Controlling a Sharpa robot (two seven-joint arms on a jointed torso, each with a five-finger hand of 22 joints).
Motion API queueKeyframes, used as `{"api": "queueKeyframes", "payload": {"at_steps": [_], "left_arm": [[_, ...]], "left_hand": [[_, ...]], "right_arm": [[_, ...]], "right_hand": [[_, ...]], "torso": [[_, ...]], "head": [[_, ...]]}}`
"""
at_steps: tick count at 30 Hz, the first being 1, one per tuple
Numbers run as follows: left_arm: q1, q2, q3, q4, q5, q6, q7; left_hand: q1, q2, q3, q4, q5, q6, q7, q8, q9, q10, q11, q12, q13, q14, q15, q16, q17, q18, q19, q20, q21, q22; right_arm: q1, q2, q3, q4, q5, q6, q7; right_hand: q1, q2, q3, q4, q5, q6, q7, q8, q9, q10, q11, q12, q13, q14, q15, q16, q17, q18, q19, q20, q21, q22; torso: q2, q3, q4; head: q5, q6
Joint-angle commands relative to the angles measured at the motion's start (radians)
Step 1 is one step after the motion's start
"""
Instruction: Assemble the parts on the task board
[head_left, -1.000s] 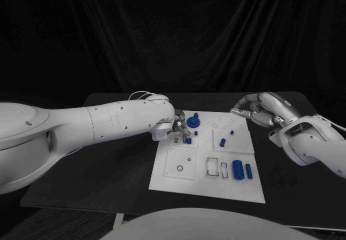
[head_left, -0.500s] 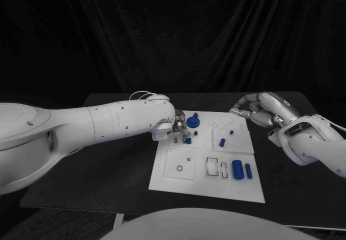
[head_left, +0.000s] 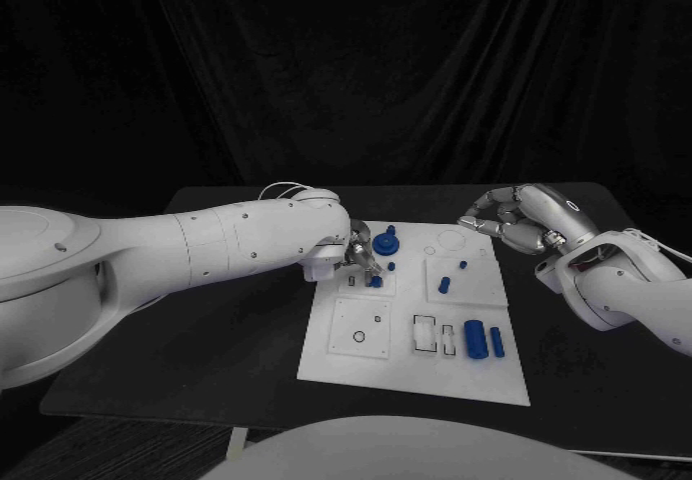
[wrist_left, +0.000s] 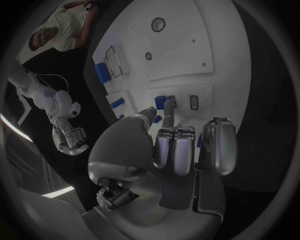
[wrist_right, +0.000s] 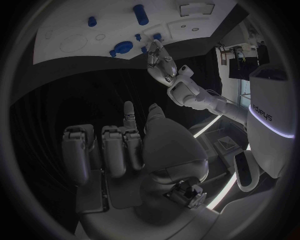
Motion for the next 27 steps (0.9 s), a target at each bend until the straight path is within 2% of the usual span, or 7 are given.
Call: {"api": "queueKeyframes", "payload": {"at_steps": [1,13,21,27], "left_arm": [[-0.002,0.002,0.000,0.002,0.004,0.019,-0.007],[-0.002,0.000,0.000,0.002,0.004,0.017,-0.006],[-0.002,0.005,0.000,-0.002,0.004,0.028,0.000],[-0.002,0.008,0.000,-0.007,0.004,0.040,0.011]], "left_hand": [[0.005,0.002,0.000,0.006,-0.007,0.009,0.002,-0.006,-0.007,0.103,0.009,0.003,0.263,0.107,0.007,0.003,0.263,0.015,0.008,0.009,-0.005,0.178],[-0.010,-0.001,-0.015,0.022,-0.020,0.010,0.008,-0.029,-0.038,0.103,0.014,0.003,0.263,0.107,0.011,0.003,0.263,0.016,0.006,0.012,-0.013,0.176],[-0.033,-0.010,-0.050,0.043,-0.075,0.017,0.013,-0.049,-0.070,0.103,0.019,0.003,0.263,0.107,0.016,0.003,0.263,0.018,0.003,0.018,-0.023,0.176],[-0.037,-0.011,-0.058,0.047,-0.086,0.019,0.014,-0.052,-0.075,0.103,0.020,0.003,0.263,0.107,0.017,0.003,0.263,0.018,0.001,0.018,-0.026,0.176]], "right_arm": [[-0.002,0.001,0.001,0.000,-0.002,0.002,-0.009],[-0.004,0.001,0.001,-0.001,-0.002,0.003,-0.009],[-0.006,0.003,0.001,-0.002,-0.002,0.003,-0.008],[-0.007,0.003,0.001,-0.002,-0.002,0.002,-0.008]], "right_hand": [[-0.002,0.004,-0.004,0.000,0.002,0.000,0.001,-0.003,-0.001,0.104,-0.007,0.002,0.263,0.104,-0.005,0.003,0.263,-0.001,0.088,-0.005,-0.005,0.254],[-0.003,0.005,-0.006,-0.001,0.003,-0.001,0.002,-0.004,-0.001,0.104,-0.007,0.002,0.263,0.104,-0.005,0.003,0.263,-0.001,0.087,-0.005,-0.006,0.254],[-0.004,0.006,-0.006,-0.001,0.003,-0.001,0.002,-0.004,-0.002,0.104,-0.007,0.002,0.263,0.104,-0.005,0.003,0.263,-0.001,0.087,-0.005,-0.005,0.254],[-0.004,0.006,-0.006,-0.001,0.003,-0.001,0.002,-0.004,-0.002,0.104,-0.007,0.002,0.263,0.104,-0.005,0.003,0.263,-0.001,0.087,-0.005,-0.005,0.254]], "torso": [[0.000,-0.0013,-0.0007],[-0.002,-0.0022,0.0006],[-0.001,-0.0024,0.0004],[-0.001,-0.0023,0.0001]], "head": [[0.001,0.000],[0.003,0.000],[0.004,0.000],[0.002,0.000]]}}
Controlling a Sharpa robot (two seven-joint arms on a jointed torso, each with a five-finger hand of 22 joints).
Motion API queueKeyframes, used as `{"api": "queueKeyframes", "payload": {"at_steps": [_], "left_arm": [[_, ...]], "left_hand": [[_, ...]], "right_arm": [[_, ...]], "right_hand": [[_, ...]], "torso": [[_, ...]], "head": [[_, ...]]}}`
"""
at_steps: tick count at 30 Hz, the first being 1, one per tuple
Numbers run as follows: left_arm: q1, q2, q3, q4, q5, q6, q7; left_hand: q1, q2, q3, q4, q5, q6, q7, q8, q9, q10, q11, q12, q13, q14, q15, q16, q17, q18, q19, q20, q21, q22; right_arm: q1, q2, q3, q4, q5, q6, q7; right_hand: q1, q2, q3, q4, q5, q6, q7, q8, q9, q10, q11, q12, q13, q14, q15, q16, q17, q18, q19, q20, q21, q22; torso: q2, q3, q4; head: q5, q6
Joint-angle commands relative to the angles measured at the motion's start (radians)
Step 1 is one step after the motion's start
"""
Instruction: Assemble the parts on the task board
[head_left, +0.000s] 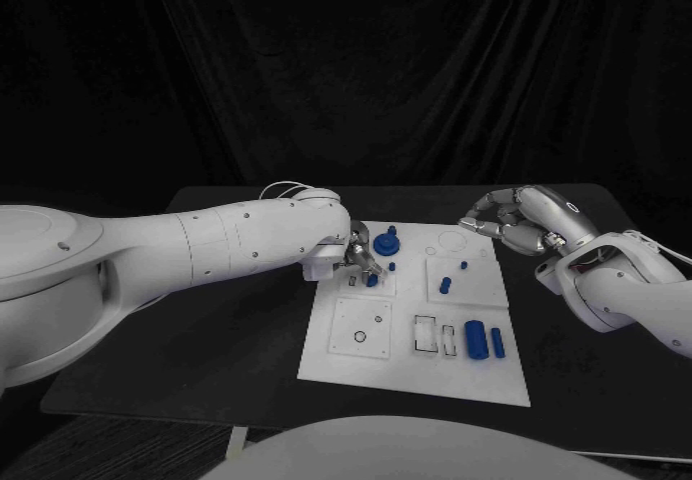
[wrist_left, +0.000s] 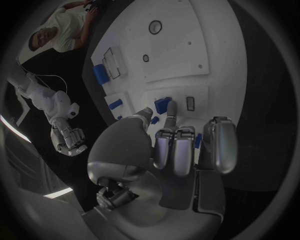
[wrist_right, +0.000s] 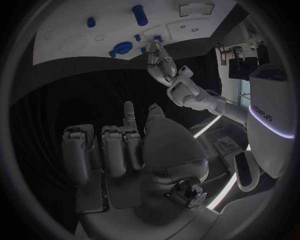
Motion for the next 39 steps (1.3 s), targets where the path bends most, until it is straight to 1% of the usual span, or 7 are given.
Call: {"api": "queueKeyframes", "payload": {"at_steps": [1,9,12,15,19,28,39], "left_arm": [[-0.002,0.005,0.001,0.001,0.006,0.022,0.024],[-0.002,0.009,0.001,-0.003,0.006,0.033,0.031],[-0.002,0.009,0.001,-0.004,0.006,0.038,0.031],[-0.002,0.009,0.001,-0.005,0.006,0.041,0.031],[-0.002,0.008,0.001,-0.005,0.006,0.043,0.030],[-0.002,0.003,0.001,-0.004,0.006,0.043,0.030],[-0.002,-0.002,0.001,-0.003,0.006,0.028,0.030]], "left_hand": [[-0.010,-0.003,-0.006,0.000,-0.007,0.005,0.000,-0.003,-0.001,0.104,0.007,0.003,0.263,0.104,0.006,0.003,0.263,0.018,0.001,0.004,-0.004,0.176],[-0.020,-0.005,-0.020,0.007,-0.019,0.013,-0.001,-0.004,-0.007,0.104,0.007,0.003,0.263,0.104,0.007,0.003,0.263,0.019,0.001,0.005,-0.005,0.176],[0.012,-0.002,-0.019,-0.017,0.005,0.022,-0.004,-0.005,-0.013,0.104,0.004,0.003,0.263,0.104,0.005,0.003,0.263,0.019,0.001,0.004,-0.008,0.177],[0.065,0.002,-0.005,-0.060,0.055,0.025,-0.008,-0.008,-0.021,0.104,0.000,0.003,0.263,0.104,0.002,0.003,0.263,0.019,0.001,0.001,-0.009,0.179],[0.096,0.007,0.008,-0.088,0.076,0.028,-0.010,-0.010,-0.027,0.104,-0.002,0.003,0.263,0.104,0.000,0.003,0.263,0.019,0.001,0.000,-0.011,0.179],[0.133,0.022,0.039,-0.126,0.064,0.029,-0.012,-0.014,-0.035,0.104,-0.004,0.003,0.263,0.104,-0.002,0.003,0.263,0.020,0.001,-0.003,-0.015,0.180],[0.142,0.025,0.054,-0.140,0.053,0.040,-0.015,-0.008,-0.034,0.104,-0.006,0.003,0.263,0.104,-0.003,0.003,0.263,0.019,0.003,-0.004,-0.013,0.182]], "right_arm": [[-0.003,0.001,0.001,0.000,-0.002,0.002,-0.009],[-0.004,0.002,0.001,-0.001,-0.002,0.001,-0.008],[-0.004,0.002,0.001,-0.001,-0.002,0.001,-0.008],[-0.005,0.003,0.001,-0.001,-0.002,0.002,-0.008],[-0.005,0.003,0.001,-0.002,-0.002,0.004,-0.008],[-0.006,0.003,0.001,-0.002,-0.002,0.006,-0.008],[-0.006,0.002,0.001,-0.001,-0.002,0.009,-0.008]], "right_hand": [[-0.004,0.006,-0.006,-0.001,0.003,-0.001,0.002,-0.004,-0.002,0.104,-0.007,0.002,0.263,0.104,-0.005,0.003,0.263,-0.001,0.087,-0.005,-0.005,0.253],[-0.005,0.007,-0.007,0.000,0.002,-0.001,0.002,-0.004,-0.002,0.104,-0.007,0.002,0.263,0.104,-0.005,0.003,0.263,0.000,0.087,-0.005,-0.006,0.253],[-0.005,0.007,-0.007,0.000,0.002,-0.001,0.002,-0.004,-0.002,0.104,-0.007,0.002,0.263,0.104,-0.005,0.003,0.263,0.000,0.087,-0.005,-0.006,0.253],[-0.005,0.007,-0.007,0.000,0.002,-0.001,0.002,-0.004,-0.002,0.104,-0.007,0.002,0.263,0.104,-0.005,0.003,0.263,0.000,0.087,-0.005,-0.006,0.253],[-0.005,0.008,-0.007,-0.001,0.003,0.000,0.002,-0.004,-0.002,0.104,-0.007,0.002,0.263,0.104,-0.005,0.003,0.263,-0.001,0.087,-0.005,-0.006,0.253],[-0.005,0.008,-0.007,-0.001,0.003,0.000,0.002,-0.004,-0.002,0.104,-0.007,0.002,0.263,0.104,-0.005,0.003,0.263,-0.001,0.087,-0.005,-0.006,0.253],[-0.005,0.009,-0.007,-0.001,0.003,0.000,0.002,-0.004,-0.002,0.104,-0.007,0.002,0.263,0.104,-0.004,0.003,0.263,0.000,0.086,-0.005,-0.007,0.253]], "torso": [[0.001,0.0003,-0.0006],[0.001,0.0011,-0.0019],[0.001,0.0013,-0.0020],[0.001,0.0012,-0.0018],[0.001,0.0012,-0.0011],[0.000,0.0014,-0.0005],[0.001,0.0018,0.0000]], "head": [[-0.001,0.000],[0.003,0.000],[0.003,0.000],[0.004,0.000],[0.003,0.000],[0.004,0.000],[0.002,0.000]]}}
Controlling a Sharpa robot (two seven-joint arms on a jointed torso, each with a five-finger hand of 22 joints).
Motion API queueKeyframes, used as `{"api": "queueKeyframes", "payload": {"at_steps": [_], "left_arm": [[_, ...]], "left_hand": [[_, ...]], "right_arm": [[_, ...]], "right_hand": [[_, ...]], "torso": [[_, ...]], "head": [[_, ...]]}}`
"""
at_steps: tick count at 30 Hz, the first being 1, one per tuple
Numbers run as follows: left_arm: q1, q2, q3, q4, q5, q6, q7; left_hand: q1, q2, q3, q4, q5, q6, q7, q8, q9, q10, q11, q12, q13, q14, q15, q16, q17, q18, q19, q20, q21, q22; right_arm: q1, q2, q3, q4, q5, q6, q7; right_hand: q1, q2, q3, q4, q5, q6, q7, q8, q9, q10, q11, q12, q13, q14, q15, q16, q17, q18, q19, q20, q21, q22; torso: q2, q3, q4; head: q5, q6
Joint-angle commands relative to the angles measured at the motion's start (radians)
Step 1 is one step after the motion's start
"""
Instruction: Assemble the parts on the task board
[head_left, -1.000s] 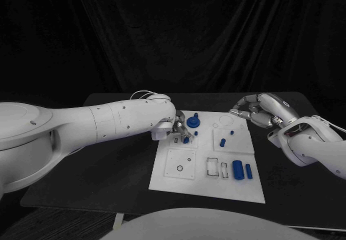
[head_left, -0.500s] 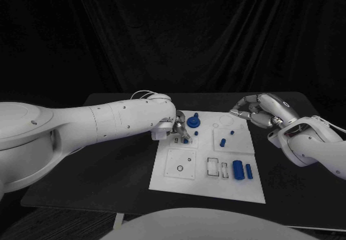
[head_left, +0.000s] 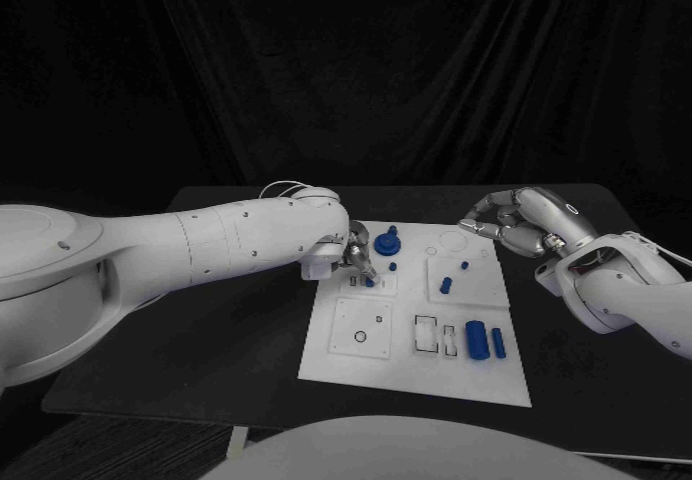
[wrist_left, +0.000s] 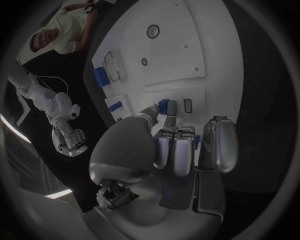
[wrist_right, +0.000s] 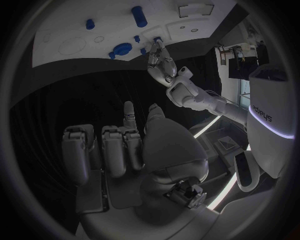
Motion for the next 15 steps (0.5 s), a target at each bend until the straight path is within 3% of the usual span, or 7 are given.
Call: {"api": "queueKeyframes", "payload": {"at_steps": [1,11,15], "left_arm": [[-0.002,0.002,0.000,0.003,0.007,-0.005,0.018],[-0.002,-0.002,0.000,0.000,0.007,-0.015,0.012],[-0.002,-0.001,0.000,0.000,0.007,-0.011,0.011]], "left_hand": [[-0.003,-0.008,0.000,-0.006,-0.007,0.010,-0.002,0.004,0.003,0.104,-0.006,0.003,0.263,0.104,-0.004,0.003,0.263,0.019,0.004,-0.004,-0.001,0.183],[-0.004,-0.005,0.005,-0.013,-0.040,0.009,-0.005,0.018,0.016,0.104,-0.010,0.003,0.263,0.104,-0.007,0.003,0.263,0.018,0.006,-0.007,0.000,0.184],[-0.013,-0.010,-0.003,-0.014,-0.062,0.005,-0.008,0.045,0.041,0.104,-0.013,0.003,0.263,0.104,-0.010,0.003,0.263,0.018,0.007,-0.009,-0.002,0.185]], "right_arm": [[-0.002,-0.001,0.001,0.001,-0.002,0.006,-0.008],[-0.003,-0.002,0.001,0.001,-0.002,0.011,-0.008],[-0.004,-0.002,0.001,0.001,-0.002,0.012,-0.008]], "right_hand": [[-0.001,0.005,-0.007,-0.001,0.003,0.000,0.002,-0.004,-0.001,0.104,-0.007,0.002,0.262,0.104,-0.005,0.003,0.263,0.000,0.086,-0.005,-0.007,0.253],[-0.002,0.006,-0.007,-0.001,0.002,0.000,0.002,-0.005,-0.001,0.104,-0.007,0.002,0.262,0.104,-0.004,0.003,0.263,0.000,0.086,-0.005,-0.007,0.253],[-0.002,0.006,-0.008,-0.001,0.002,0.000,0.002,-0.005,-0.002,0.104,-0.007,0.002,0.262,0.104,-0.004,0.003,0.263,0.000,0.086,-0.005,-0.007,0.253]], "torso": [[0.000,0.0001,-0.0003],[0.001,-0.0006,-0.0009],[0.001,-0.0011,-0.0009]], "head": [[-0.001,0.000],[0.002,0.000],[0.004,0.000]]}}
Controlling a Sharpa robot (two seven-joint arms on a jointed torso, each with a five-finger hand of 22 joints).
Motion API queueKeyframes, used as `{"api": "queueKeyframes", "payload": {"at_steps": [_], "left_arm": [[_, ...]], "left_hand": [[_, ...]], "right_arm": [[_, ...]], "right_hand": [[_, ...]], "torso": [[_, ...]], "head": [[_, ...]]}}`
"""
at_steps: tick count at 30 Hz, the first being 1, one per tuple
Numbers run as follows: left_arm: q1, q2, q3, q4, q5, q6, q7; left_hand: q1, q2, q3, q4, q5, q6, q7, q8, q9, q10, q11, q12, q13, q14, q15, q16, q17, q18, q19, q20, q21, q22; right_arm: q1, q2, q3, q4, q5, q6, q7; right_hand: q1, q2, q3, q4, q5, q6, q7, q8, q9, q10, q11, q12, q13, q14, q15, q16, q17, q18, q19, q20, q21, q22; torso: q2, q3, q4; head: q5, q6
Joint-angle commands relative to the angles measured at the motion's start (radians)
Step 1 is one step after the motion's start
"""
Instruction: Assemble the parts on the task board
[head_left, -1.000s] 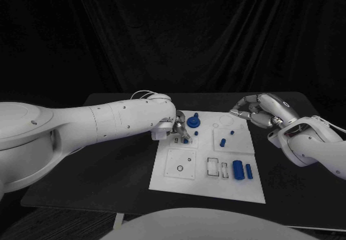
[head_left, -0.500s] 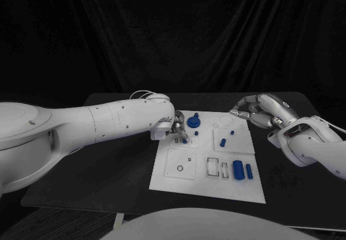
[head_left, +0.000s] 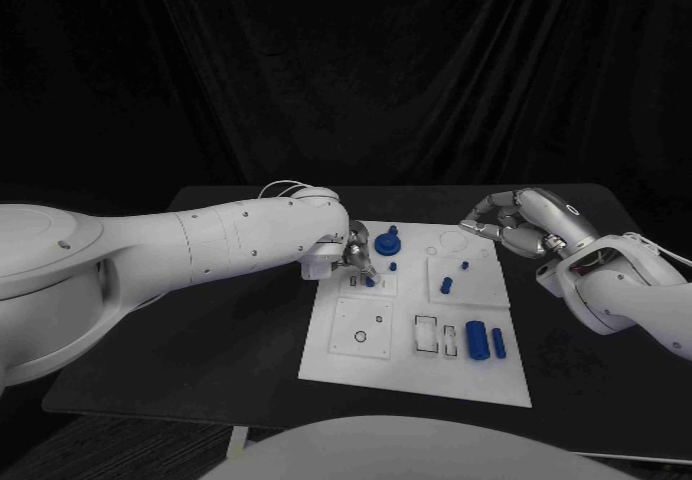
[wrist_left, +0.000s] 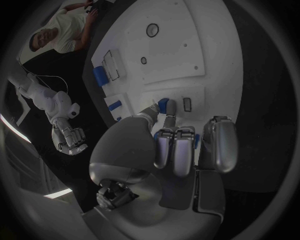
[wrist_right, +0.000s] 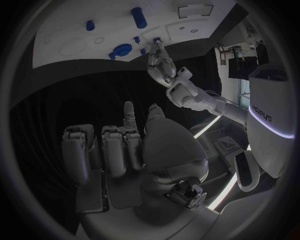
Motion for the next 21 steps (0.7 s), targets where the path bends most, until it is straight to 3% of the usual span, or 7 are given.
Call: {"api": "queueKeyframes", "payload": {"at_steps": [1,6,9,16,18,21], "left_arm": [[-0.002,0.002,0.000,0.001,0.007,-0.002,0.009],[-0.002,0.003,0.000,0.001,0.007,0.006,-0.002],[-0.002,0.003,0.000,0.000,0.007,0.013,-0.011],[-0.002,0.003,0.000,-0.002,0.007,0.019,-0.027],[-0.002,0.002,0.000,-0.003,0.007,0.020,-0.031],[-0.002,0.002,0.000,-0.003,0.007,0.020,-0.035]], "left_hand": [[-0.020,-0.013,-0.012,-0.002,-0.008,-0.007,-0.006,0.025,0.025,0.104,-0.008,0.003,0.263,0.104,-0.011,0.003,0.263,0.018,0.007,-0.010,-0.003,0.185],[-0.042,-0.020,-0.037,0.008,-0.020,-0.025,-0.005,0.056,0.057,0.104,-0.009,0.003,0.263,0.104,-0.011,0.003,0.263,0.018,0.009,-0.011,-0.002,0.187],[-0.054,-0.023,-0.057,0.014,-0.040,-0.028,-0.011,0.100,0.101,0.104,-0.013,0.003,0.263,0.104,-0.014,0.003,0.263,0.018,0.011,-0.013,-0.003,0.188],[-0.081,-0.017,-0.110,0.036,-0.071,-0.082,-0.025,0.241,0.268,0.104,-0.022,0.003,0.263,0.104,-0.023,0.003,0.263,0.018,0.014,-0.022,-0.008,0.190],[-0.096,-0.019,-0.126,0.046,-0.078,-0.096,-0.024,0.266,0.300,0.104,-0.024,0.003,0.263,0.104,-0.024,0.003,0.263,0.018,0.015,-0.023,-0.008,0.190],[-0.101,-0.019,-0.132,0.051,-0.081,-0.103,-0.023,0.275,0.312,0.104,-0.024,0.003,0.263,0.104,-0.024,0.003,0.263,0.018,0.014,-0.023,-0.011,0.189]], "right_arm": [[-0.003,0.000,0.001,0.000,-0.002,0.007,-0.008],[-0.004,0.000,0.001,0.000,-0.002,0.008,-0.008],[-0.004,0.000,0.001,0.000,-0.002,0.008,-0.008],[-0.005,0.000,0.001,0.000,-0.002,0.008,-0.007],[-0.005,0.000,0.001,0.000,-0.002,0.008,-0.007],[-0.005,-0.001,0.001,0.000,-0.002,0.010,-0.007]], "right_hand": [[-0.002,0.006,-0.008,-0.001,0.002,0.000,0.002,-0.005,-0.002,0.104,-0.007,0.001,0.261,0.104,-0.004,0.003,0.263,0.000,0.086,-0.005,-0.007,0.253],[-0.003,0.007,-0.008,-0.001,0.001,0.000,0.002,-0.005,-0.002,0.104,-0.007,0.001,0.261,0.104,-0.004,0.003,0.263,0.000,0.086,-0.005,-0.007,0.253],[-0.003,0.007,-0.008,-0.001,0.001,0.000,0.002,-0.005,-0.002,0.104,-0.007,0.001,0.261,0.104,-0.004,0.003,0.263,0.000,0.086,-0.005,-0.007,0.253],[-0.004,0.007,-0.009,-0.001,-0.001,0.001,0.002,-0.005,-0.002,0.104,-0.007,0.001,0.261,0.104,-0.004,0.003,0.263,0.000,0.087,-0.005,-0.006,0.253],[-0.004,0.007,-0.009,-0.001,-0.001,0.001,0.002,-0.005,-0.002,0.104,-0.007,0.001,0.261,0.104,-0.004,0.003,0.263,0.000,0.087,-0.005,-0.006,0.253],[-0.004,0.007,-0.009,-0.001,-0.001,0.001,0.002,-0.005,-0.002,0.104,-0.007,0.001,0.261,0.104,-0.004,0.003,0.263,0.000,0.087,-0.005,-0.006,0.253]], "torso": [[0.000,-0.0009,-0.0003],[0.000,-0.0005,0.0002],[-0.001,-0.0003,0.0001],[0.000,-0.0003,-0.0001],[0.000,-0.0004,-0.0002],[0.000,0.0000,-0.0006]], "head": [[0.002,0.000],[0.002,0.000],[0.001,0.000],[0.002,0.000],[0.001,0.000],[0.000,0.000]]}}
